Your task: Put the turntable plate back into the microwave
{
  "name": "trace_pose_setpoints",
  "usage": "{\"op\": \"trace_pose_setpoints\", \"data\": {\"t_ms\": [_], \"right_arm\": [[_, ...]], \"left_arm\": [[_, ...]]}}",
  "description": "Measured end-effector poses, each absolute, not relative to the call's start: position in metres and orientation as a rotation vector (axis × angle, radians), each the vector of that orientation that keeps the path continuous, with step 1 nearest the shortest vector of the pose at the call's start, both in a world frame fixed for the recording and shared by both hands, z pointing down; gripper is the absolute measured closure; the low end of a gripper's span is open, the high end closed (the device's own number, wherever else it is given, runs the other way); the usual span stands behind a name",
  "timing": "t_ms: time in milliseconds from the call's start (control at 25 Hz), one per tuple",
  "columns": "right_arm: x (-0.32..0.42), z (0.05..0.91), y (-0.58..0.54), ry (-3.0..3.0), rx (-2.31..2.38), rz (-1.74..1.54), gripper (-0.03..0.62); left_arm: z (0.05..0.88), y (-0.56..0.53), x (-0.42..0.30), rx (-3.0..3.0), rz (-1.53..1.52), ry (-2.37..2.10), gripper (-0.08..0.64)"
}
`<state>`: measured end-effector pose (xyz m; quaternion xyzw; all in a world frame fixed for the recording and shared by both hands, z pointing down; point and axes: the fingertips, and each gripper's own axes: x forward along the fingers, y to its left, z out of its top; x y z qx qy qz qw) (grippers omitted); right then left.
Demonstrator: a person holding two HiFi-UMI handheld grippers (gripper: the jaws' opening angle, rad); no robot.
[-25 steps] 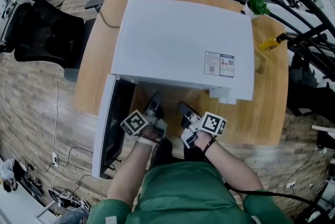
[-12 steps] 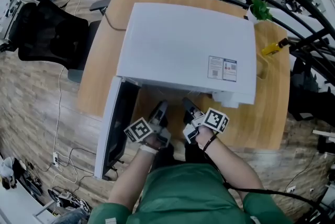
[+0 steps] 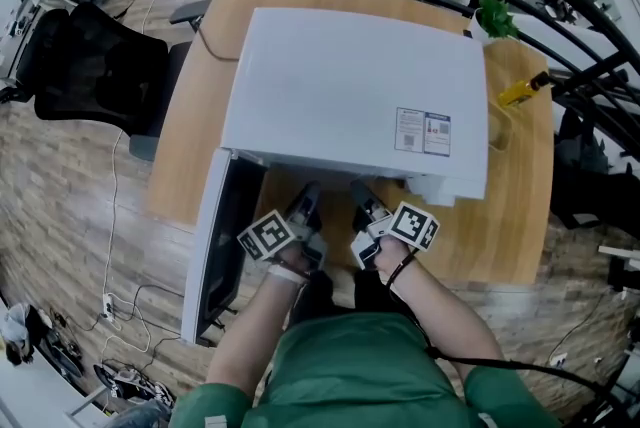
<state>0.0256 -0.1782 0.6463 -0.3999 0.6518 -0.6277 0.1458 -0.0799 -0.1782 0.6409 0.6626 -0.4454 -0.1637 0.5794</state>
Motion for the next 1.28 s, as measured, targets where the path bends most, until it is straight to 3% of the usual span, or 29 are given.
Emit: {"op": "trace_pose_setpoints", "data": {"t_ms": [600,760,920,1280], "right_arm": [[-0.001,0.646,-0.172,2.037,-1.133,-1.821,0.545],[-0.002,0.647,-0.177,2.025,-1.138,-1.817,0.546],[0.002,0.649,-0.183,2.01,-1.149,-1.811,0.546],[0.008,0.649,-0.193,1.962,-1.178,-1.797,0.546]], "left_arm": [[0.643,-0.196,-0.071,1.559,-0.367,-1.002,0.5],[0.641,-0.184,-0.067,1.551,-0.367,-0.988,0.469],[0.645,-0.184,-0.064,1.558,-0.347,-0.984,0.52],[0.645,-0.196,-0.06,1.572,-0.329,-0.981,0.519]]}}
